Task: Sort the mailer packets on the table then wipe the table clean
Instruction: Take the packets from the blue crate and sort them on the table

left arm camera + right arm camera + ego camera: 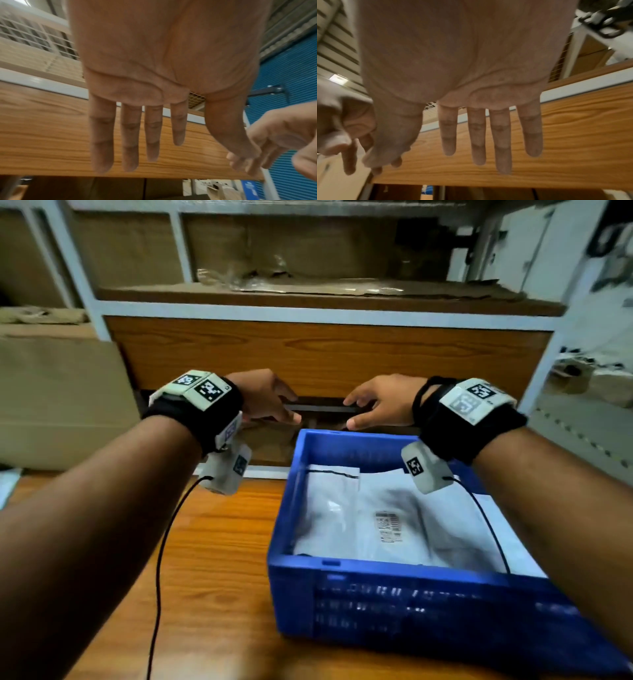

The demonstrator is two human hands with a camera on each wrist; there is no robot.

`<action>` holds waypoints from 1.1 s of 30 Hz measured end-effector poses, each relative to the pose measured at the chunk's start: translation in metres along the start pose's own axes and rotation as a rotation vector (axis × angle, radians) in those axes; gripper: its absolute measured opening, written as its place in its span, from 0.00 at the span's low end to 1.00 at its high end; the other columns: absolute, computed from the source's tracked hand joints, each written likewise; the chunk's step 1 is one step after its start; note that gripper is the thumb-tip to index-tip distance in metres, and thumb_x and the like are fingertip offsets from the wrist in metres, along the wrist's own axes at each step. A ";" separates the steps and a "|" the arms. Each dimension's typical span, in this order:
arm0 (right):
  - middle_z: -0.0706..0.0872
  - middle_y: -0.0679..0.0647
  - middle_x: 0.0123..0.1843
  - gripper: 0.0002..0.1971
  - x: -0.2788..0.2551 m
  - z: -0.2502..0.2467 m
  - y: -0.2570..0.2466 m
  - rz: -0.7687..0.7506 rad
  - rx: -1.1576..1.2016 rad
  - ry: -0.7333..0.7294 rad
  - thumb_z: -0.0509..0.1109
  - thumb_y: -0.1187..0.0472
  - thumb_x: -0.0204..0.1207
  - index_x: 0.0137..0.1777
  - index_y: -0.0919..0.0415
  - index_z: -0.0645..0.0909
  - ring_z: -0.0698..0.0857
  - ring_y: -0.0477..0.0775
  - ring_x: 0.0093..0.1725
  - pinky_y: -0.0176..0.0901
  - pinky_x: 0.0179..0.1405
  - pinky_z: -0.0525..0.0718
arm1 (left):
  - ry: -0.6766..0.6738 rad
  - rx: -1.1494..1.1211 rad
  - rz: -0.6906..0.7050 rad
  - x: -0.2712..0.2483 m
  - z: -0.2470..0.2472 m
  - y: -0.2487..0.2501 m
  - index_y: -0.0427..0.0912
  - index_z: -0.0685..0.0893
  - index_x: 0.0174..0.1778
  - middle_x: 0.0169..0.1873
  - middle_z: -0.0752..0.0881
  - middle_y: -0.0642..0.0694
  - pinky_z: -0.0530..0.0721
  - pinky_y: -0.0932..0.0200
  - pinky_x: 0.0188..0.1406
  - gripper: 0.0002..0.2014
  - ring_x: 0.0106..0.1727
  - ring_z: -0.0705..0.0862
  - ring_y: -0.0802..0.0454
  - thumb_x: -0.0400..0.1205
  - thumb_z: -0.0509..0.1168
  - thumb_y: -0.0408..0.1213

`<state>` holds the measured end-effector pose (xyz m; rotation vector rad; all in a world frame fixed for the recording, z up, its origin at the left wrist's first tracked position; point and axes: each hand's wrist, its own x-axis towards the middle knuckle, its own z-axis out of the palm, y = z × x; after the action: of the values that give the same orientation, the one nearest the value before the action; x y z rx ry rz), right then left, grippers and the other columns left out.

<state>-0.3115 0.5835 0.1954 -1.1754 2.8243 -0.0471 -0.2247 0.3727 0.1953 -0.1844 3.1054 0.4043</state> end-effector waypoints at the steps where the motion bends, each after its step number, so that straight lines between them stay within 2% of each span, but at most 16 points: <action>1: 0.81 0.50 0.70 0.31 0.006 -0.001 -0.018 -0.029 0.003 0.009 0.68 0.35 0.73 0.75 0.46 0.73 0.81 0.53 0.65 0.46 0.63 0.78 | 0.002 -0.005 -0.029 -0.010 -0.001 -0.019 0.49 0.79 0.72 0.65 0.83 0.49 0.77 0.57 0.58 0.26 0.63 0.82 0.48 0.78 0.69 0.53; 4: 0.81 0.50 0.69 0.30 0.025 0.002 -0.077 -0.124 -0.008 0.020 0.68 0.35 0.74 0.74 0.48 0.75 0.82 0.52 0.64 0.42 0.58 0.77 | 0.041 -0.038 -0.107 -0.045 0.004 -0.080 0.51 0.83 0.68 0.64 0.85 0.48 0.77 0.56 0.61 0.21 0.63 0.82 0.47 0.79 0.69 0.52; 7: 0.82 0.49 0.68 0.30 0.045 0.016 -0.147 -0.228 -0.017 0.005 0.67 0.36 0.75 0.73 0.49 0.76 0.82 0.53 0.63 0.42 0.57 0.78 | 0.060 -0.102 -0.192 -0.091 0.019 -0.144 0.43 0.84 0.66 0.63 0.85 0.45 0.75 0.62 0.55 0.19 0.63 0.82 0.47 0.81 0.69 0.45; 11: 0.85 0.50 0.63 0.28 0.077 0.055 -0.245 -0.326 -0.011 -0.040 0.68 0.37 0.75 0.70 0.50 0.78 0.83 0.54 0.62 0.40 0.54 0.78 | 0.067 -0.189 -0.357 -0.155 0.041 -0.239 0.41 0.84 0.66 0.60 0.87 0.41 0.77 0.62 0.52 0.21 0.61 0.84 0.46 0.80 0.69 0.47; 14: 0.84 0.51 0.65 0.30 0.099 0.087 -0.323 -0.340 0.024 -0.094 0.68 0.37 0.75 0.72 0.53 0.77 0.82 0.56 0.65 0.42 0.57 0.78 | 0.093 -0.262 -0.436 -0.201 0.053 -0.304 0.41 0.83 0.66 0.62 0.86 0.43 0.72 0.65 0.51 0.21 0.62 0.83 0.49 0.80 0.70 0.47; 16: 0.84 0.52 0.65 0.29 0.109 0.110 -0.368 -0.340 0.065 -0.127 0.68 0.38 0.76 0.71 0.54 0.78 0.81 0.57 0.65 0.42 0.56 0.77 | 0.128 -0.304 -0.460 -0.227 0.062 -0.342 0.38 0.84 0.65 0.63 0.85 0.42 0.73 0.65 0.52 0.21 0.63 0.83 0.48 0.80 0.70 0.45; 19: 0.83 0.54 0.66 0.26 0.125 0.156 -0.426 -0.341 0.162 -0.152 0.69 0.39 0.76 0.69 0.52 0.79 0.81 0.57 0.64 0.43 0.58 0.76 | 0.169 -0.294 -0.527 -0.265 0.073 -0.401 0.40 0.86 0.61 0.62 0.86 0.43 0.77 0.61 0.59 0.18 0.62 0.84 0.48 0.79 0.71 0.47; 21: 0.80 0.56 0.68 0.27 0.136 0.194 -0.457 -0.320 0.174 -0.194 0.69 0.38 0.75 0.70 0.50 0.77 0.79 0.59 0.66 0.44 0.60 0.75 | 0.186 -0.294 -0.564 -0.288 0.080 -0.437 0.41 0.87 0.60 0.62 0.86 0.43 0.76 0.60 0.60 0.17 0.63 0.83 0.47 0.79 0.71 0.46; 24: 0.76 0.56 0.71 0.30 0.159 0.244 -0.498 -0.324 0.135 -0.263 0.70 0.37 0.73 0.73 0.47 0.74 0.74 0.59 0.72 0.49 0.69 0.73 | 0.178 -0.268 -0.641 -0.312 0.089 -0.487 0.42 0.86 0.60 0.64 0.85 0.44 0.74 0.59 0.60 0.16 0.65 0.82 0.46 0.79 0.70 0.45; 27: 0.72 0.57 0.74 0.35 0.187 0.269 -0.535 -0.310 0.110 -0.290 0.71 0.35 0.70 0.77 0.43 0.68 0.71 0.61 0.74 0.52 0.72 0.72 | 0.154 -0.259 -0.710 -0.327 0.097 -0.528 0.46 0.86 0.61 0.63 0.85 0.45 0.77 0.57 0.59 0.16 0.61 0.84 0.45 0.79 0.70 0.47; 30: 0.64 0.62 0.79 0.49 0.222 0.277 -0.567 -0.275 0.031 -0.389 0.73 0.31 0.65 0.83 0.46 0.56 0.68 0.67 0.77 0.56 0.73 0.71 | 0.137 -0.235 -0.762 -0.333 0.101 -0.566 0.49 0.85 0.63 0.66 0.84 0.47 0.78 0.54 0.64 0.17 0.65 0.82 0.45 0.79 0.70 0.48; 33: 0.53 0.64 0.83 0.63 0.249 0.280 -0.588 -0.214 -0.080 -0.509 0.78 0.30 0.58 0.85 0.49 0.43 0.66 0.70 0.78 0.60 0.74 0.71 | 0.105 -0.142 -0.830 -0.332 0.098 -0.604 0.57 0.83 0.66 0.70 0.79 0.49 0.76 0.44 0.68 0.22 0.69 0.77 0.42 0.75 0.71 0.54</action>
<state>-0.0464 -0.0070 -0.0642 -1.2823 2.2718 0.3095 0.1746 -0.1436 -0.0474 -1.4423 2.7336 0.5705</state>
